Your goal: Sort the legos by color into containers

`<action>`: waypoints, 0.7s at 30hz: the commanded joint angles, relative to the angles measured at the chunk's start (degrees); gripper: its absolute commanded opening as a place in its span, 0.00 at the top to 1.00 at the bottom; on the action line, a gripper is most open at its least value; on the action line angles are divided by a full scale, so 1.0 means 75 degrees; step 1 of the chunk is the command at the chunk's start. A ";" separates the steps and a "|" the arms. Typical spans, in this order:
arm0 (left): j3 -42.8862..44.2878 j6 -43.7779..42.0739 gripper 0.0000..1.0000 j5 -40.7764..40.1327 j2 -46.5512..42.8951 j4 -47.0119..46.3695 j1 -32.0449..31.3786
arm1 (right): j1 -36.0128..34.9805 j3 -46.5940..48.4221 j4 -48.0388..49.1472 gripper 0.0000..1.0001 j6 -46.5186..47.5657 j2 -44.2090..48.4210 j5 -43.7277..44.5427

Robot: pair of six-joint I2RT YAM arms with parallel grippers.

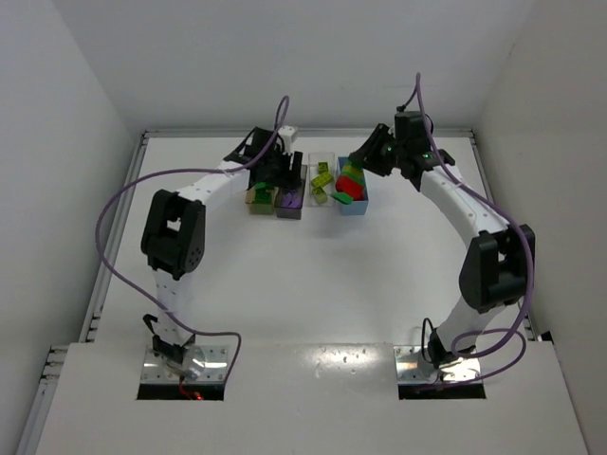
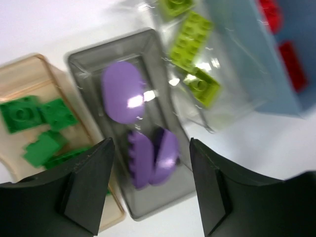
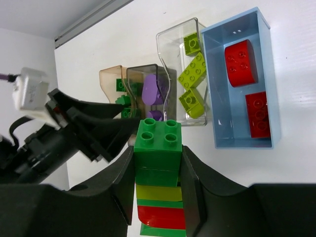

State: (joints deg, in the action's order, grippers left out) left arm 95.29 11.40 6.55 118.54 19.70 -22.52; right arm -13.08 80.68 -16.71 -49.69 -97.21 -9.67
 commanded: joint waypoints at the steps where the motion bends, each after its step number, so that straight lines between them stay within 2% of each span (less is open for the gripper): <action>1: -0.0794 0.0260 0.31 0.2035 -0.1607 -0.1260 0.0307 | 0.0045 0.0305 0.0318 1.00 -0.0066 0.0035 -0.0140; 2: -0.1471 0.0343 0.31 0.2579 -0.1939 -0.1581 0.0308 | 0.0045 0.0305 0.0318 1.00 -0.0066 0.0035 -0.0221; 4: -0.1805 0.0414 0.30 0.3482 -0.2386 -0.1713 0.0308 | 0.0045 0.0305 0.0388 0.99 -0.0066 -0.0034 -0.0222; 5: -0.1969 0.0414 0.30 0.4565 -0.2585 -0.1644 0.0238 | 0.0045 0.0305 0.0388 0.99 -0.0066 -0.0035 -0.0222; 7: -0.2169 0.0751 0.30 0.5602 -0.2668 -0.1643 0.0168 | -0.0025 0.0374 0.0469 0.96 -0.0066 -0.0105 -0.0316; 8: -0.2239 0.0858 0.30 0.6524 -0.2669 -0.1643 0.0167 | -0.0025 0.0375 0.0470 0.96 -0.0066 -0.0105 -0.0409; 9: -0.2472 0.1126 0.30 0.6800 -0.2669 -0.1643 0.0098 | -0.0095 0.0444 0.0470 0.96 -0.0066 -0.0105 -0.0410; 12: -0.2989 0.1550 0.26 0.7201 -0.2950 -0.2532 -0.0078 | -0.0096 0.0445 0.0633 0.93 -0.0160 -0.0176 -0.0585; 21: -0.2744 0.1644 0.23 0.6933 -0.2763 -0.2533 -0.0149 | -0.0306 0.0446 0.0856 0.89 -0.0230 -0.0024 -0.0925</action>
State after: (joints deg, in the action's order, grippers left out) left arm 72.66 23.05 56.90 97.10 3.70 -23.81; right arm -14.46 81.91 -14.37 -50.24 -98.59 -14.98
